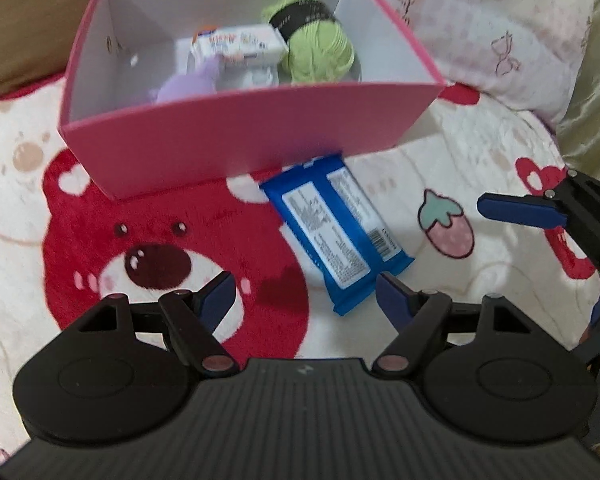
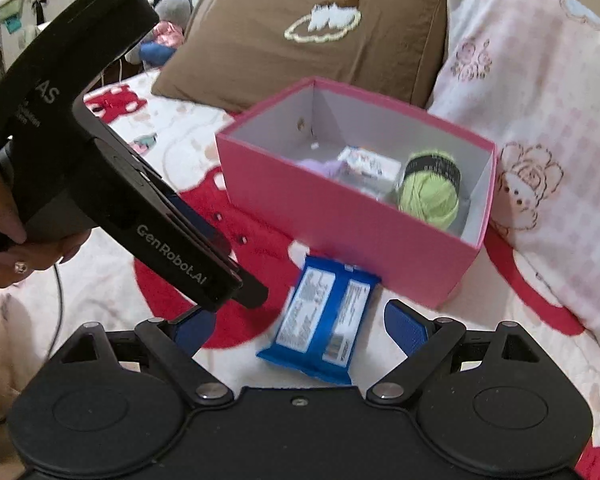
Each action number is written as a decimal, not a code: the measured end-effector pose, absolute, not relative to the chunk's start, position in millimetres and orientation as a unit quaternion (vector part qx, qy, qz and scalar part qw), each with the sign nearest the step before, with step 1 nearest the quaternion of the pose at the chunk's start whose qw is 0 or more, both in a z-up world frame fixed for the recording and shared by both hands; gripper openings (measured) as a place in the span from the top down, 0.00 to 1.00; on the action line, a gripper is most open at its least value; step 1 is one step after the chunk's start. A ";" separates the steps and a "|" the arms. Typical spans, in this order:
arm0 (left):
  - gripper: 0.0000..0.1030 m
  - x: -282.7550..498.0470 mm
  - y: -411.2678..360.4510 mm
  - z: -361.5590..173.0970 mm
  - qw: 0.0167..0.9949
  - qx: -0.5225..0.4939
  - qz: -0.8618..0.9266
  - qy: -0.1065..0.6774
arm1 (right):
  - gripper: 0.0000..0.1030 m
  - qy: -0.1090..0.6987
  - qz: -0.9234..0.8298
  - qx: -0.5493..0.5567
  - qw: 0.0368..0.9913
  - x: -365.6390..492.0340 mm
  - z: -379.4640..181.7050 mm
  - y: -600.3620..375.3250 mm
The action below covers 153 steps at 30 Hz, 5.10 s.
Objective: Organize objects
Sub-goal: 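Move the left tool down to the blue snack packet beside the box, then close the left gripper on the blue snack packet, then lift the blue snack packet with the left gripper over the pink box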
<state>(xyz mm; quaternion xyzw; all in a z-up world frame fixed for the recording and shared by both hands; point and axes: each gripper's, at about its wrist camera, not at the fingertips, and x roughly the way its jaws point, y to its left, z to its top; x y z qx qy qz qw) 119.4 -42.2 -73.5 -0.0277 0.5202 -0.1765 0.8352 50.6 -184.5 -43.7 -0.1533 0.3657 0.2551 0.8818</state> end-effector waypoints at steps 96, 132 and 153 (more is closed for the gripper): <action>0.77 149.7 -79.5 -140.6 0.812 -0.140 -0.206 0.528 | 0.43 0.482 0.098 0.089 0.866 102.4 -139.1 -270.0; 0.71 96.4 -44.8 -34.6 0.831 -0.112 -0.213 0.502 | 0.40 0.412 0.199 0.014 0.889 68.9 -65.7 -230.7; 0.71 100.7 -14.6 14.2 0.854 -0.181 -0.218 0.437 | 0.37 0.374 0.212 -0.028 0.903 72.9 0.5 -221.2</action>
